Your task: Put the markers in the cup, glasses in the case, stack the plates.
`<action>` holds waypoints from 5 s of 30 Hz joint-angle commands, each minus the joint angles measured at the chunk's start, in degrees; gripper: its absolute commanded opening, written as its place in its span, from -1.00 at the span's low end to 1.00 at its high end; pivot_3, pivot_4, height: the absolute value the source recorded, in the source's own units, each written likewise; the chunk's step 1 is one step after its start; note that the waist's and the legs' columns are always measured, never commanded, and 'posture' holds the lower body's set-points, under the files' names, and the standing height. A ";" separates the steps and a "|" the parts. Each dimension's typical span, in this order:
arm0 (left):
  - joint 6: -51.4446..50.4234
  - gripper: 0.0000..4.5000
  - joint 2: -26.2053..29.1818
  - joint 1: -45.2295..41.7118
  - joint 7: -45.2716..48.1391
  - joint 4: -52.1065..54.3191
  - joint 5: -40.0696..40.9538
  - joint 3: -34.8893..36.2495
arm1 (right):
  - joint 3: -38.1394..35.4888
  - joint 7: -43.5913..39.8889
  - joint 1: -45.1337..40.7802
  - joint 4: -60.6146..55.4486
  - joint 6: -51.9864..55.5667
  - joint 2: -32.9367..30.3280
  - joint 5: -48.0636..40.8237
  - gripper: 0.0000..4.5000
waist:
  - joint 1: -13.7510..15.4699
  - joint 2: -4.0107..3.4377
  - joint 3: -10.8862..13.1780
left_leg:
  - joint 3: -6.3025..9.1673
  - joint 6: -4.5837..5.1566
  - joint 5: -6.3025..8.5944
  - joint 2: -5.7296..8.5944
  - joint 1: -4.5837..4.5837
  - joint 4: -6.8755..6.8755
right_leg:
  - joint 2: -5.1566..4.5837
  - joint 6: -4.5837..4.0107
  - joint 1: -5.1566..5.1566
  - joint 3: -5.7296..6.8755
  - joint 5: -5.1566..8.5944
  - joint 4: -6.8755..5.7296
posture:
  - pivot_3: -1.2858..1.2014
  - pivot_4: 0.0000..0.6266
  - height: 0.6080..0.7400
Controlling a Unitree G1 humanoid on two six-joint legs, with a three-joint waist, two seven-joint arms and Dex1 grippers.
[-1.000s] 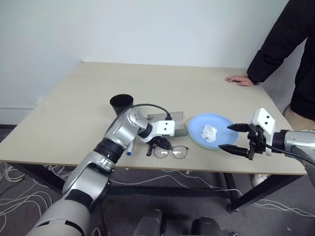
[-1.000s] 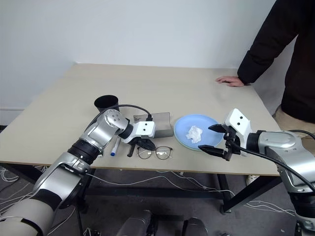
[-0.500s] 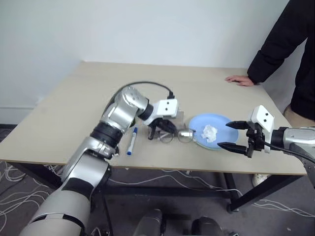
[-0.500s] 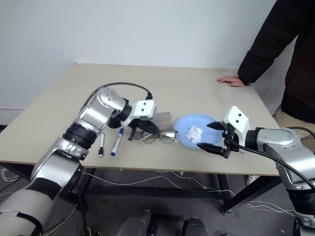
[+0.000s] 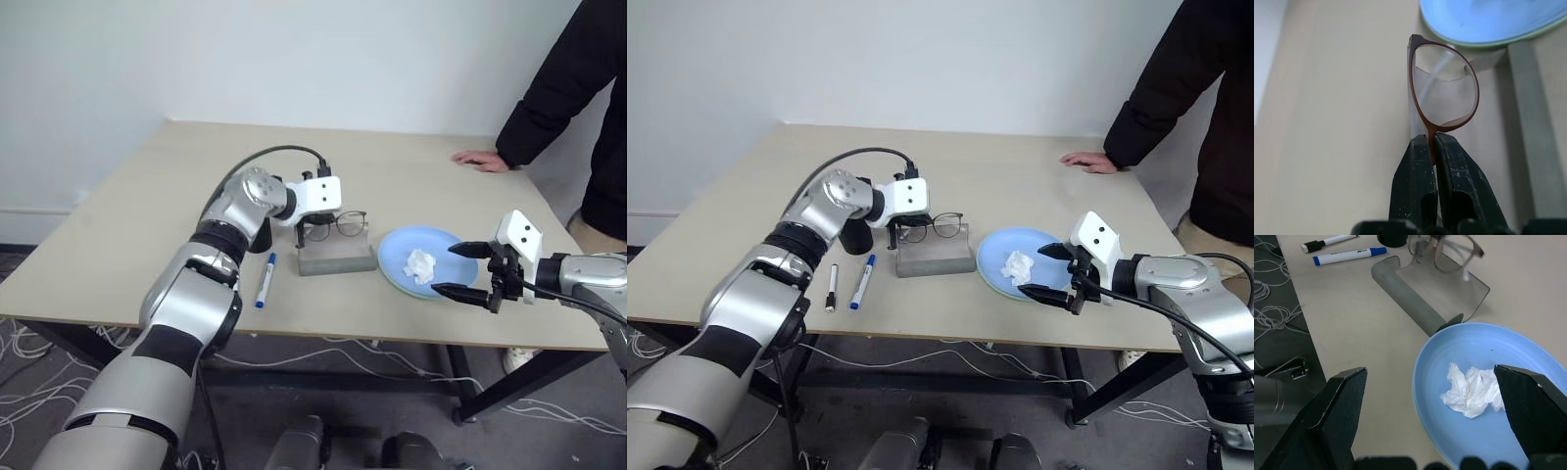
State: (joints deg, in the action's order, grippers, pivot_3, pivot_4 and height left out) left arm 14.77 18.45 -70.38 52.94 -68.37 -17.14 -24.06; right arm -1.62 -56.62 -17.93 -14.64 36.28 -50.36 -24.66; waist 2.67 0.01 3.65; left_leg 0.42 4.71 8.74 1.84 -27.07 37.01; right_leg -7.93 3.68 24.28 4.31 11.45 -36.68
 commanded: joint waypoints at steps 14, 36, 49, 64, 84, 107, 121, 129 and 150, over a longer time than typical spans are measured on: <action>4.70 -0.99 -2.43 3.35 -1.60 -2.41 -3.89 0.42 | -1.80 1.11 -0.67 -1.93 0.15 -0.12 -0.66 1.00 | 0.55 0.00 -0.01 | -0.03 0.01 0.01 0.01 -0.08 0.08 | 0.00 0.03 0.03 0.02 -0.06 0.00 | 0.03 -1.00 0.41; -2.44 -0.99 -2.06 3.81 17.18 2.02 0.17 3.97 | -0.85 1.14 -0.69 -1.54 -0.49 0.32 -0.19 1.00 | 0.52 -0.01 -0.03 | -0.05 0.09 0.06 0.00 -0.08 0.22 | 0.00 0.02 -0.02 0.01 -0.07 0.00 | 0.03 -1.00 0.41; 1.27 0.22 -1.58 3.03 10.54 1.52 -1.79 2.85 | -0.44 1.18 -0.85 -1.74 -0.52 0.63 -0.11 1.00 | 0.51 -0.01 -0.03 | -0.04 0.09 0.06 0.00 -0.08 0.24 | 0.00 0.05 -0.03 0.01 -0.09 -0.01 | 0.03 -1.00 0.41; -1.39 -0.03 -2.03 -3.76 -9.49 -5.39 -1.19 7.56 | -0.57 1.44 -0.81 -2.44 -0.05 0.64 -0.49 1.00 | 0.50 0.00 -0.02 | -0.04 0.09 0.06 0.00 -0.13 0.27 | 0.01 0.18 0.01 0.01 -0.18 -0.01 | 0.03 -1.00 0.41; -7.76 -0.99 -6.05 -0.57 -38.33 -10.36 -9.82 5.36 | -2.48 3.03 0.94 -6.35 3.27 0.25 -2.14 1.00 | 0.66 0.01 -0.02 | -0.04 0.09 0.06 0.02 -0.16 0.28 | 0.00 0.29 0.02 0.01 -0.27 0.00 | 0.03 -1.00 0.41; -1.91 -0.99 -6.51 1.44 -27.12 -10.51 -13.87 3.23 | -4.25 6.82 4.31 -11.47 7.06 0.56 -5.25 1.00 | 1.33 0.01 -0.08 | -0.10 0.10 0.06 0.02 -0.41 0.31 | -0.04 0.22 0.13 0.04 -0.35 0.07 | 0.03 -1.00 0.41; 4.47 -0.99 -1.08 -2.01 -2.46 -8.30 -6.36 8.94 | -0.06 5.83 0.32 -7.28 4.28 1.77 -3.69 1.00 | 1.38 0.01 -0.07 | -0.16 0.13 0.08 0.00 -0.46 0.28 | -0.04 0.20 0.18 0.05 -0.35 0.17 | 0.03 -1.00 0.41; 7.13 -0.99 1.58 -1.63 3.63 -7.18 -5.61 8.78 | 1.18 5.61 -0.41 -6.24 3.23 2.36 -3.24 1.00 | 1.32 0.01 -0.07 | -0.17 0.14 0.08 0.00 -0.46 0.30 | -0.03 0.20 0.17 0.04 -0.36 0.16 | 0.03 -1.00 0.41; 8.46 -0.99 3.85 -0.05 5.36 -3.99 -3.89 9.48 | 1.86 5.41 -1.34 -5.24 2.70 3.05 -2.07 1.00 | 1.33 0.02 -0.07 | -0.24 0.13 0.08 -0.08 -0.46 0.35 | 0.02 0.16 0.21 0.01 -0.38 0.07 | 0.03 -1.00 0.41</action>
State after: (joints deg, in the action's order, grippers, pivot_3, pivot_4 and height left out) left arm 24.60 22.10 -67.08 62.80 -72.97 -21.46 -15.74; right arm 1.05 -51.23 -17.98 -19.16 39.86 -47.48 -26.84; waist 4.00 0.03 3.58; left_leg 0.19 4.85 8.82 1.75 -27.54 37.40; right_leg -7.91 3.85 24.48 4.33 11.06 -36.62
